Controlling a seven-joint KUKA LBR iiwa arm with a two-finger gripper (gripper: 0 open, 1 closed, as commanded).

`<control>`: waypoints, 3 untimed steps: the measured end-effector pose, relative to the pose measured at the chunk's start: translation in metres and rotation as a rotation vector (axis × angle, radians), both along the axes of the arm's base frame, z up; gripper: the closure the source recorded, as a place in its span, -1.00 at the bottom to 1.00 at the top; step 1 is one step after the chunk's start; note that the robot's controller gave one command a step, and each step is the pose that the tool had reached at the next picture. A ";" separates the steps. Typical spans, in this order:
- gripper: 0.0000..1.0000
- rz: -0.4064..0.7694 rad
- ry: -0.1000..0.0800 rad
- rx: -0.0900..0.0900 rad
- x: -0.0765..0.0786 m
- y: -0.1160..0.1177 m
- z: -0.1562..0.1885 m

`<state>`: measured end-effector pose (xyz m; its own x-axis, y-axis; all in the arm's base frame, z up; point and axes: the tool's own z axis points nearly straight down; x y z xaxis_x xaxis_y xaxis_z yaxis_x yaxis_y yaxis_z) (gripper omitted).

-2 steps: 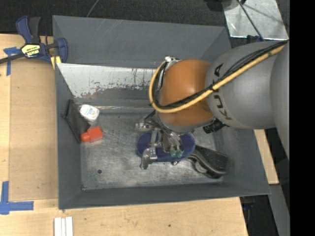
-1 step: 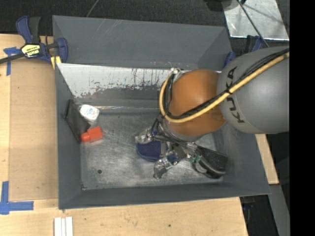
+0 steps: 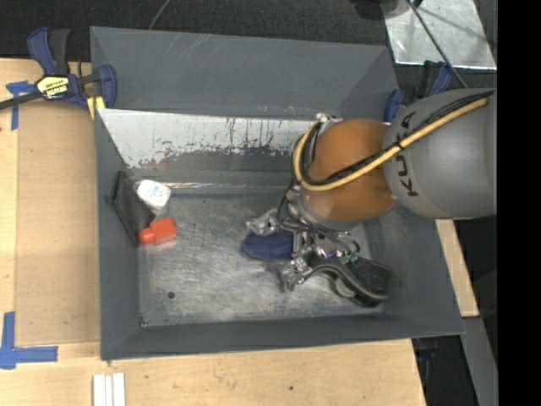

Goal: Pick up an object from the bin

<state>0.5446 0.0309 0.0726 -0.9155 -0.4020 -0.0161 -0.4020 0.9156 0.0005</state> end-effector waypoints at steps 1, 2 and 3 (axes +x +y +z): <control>1.00 0.001 -0.014 0.000 0.004 0.002 0.006; 1.00 0.008 0.003 -0.006 -0.004 0.008 0.126; 1.00 0.310 0.006 -0.008 -0.001 0.033 0.166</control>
Offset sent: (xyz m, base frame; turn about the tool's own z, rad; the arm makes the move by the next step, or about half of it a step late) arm 0.0000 0.0000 0.0000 0.0000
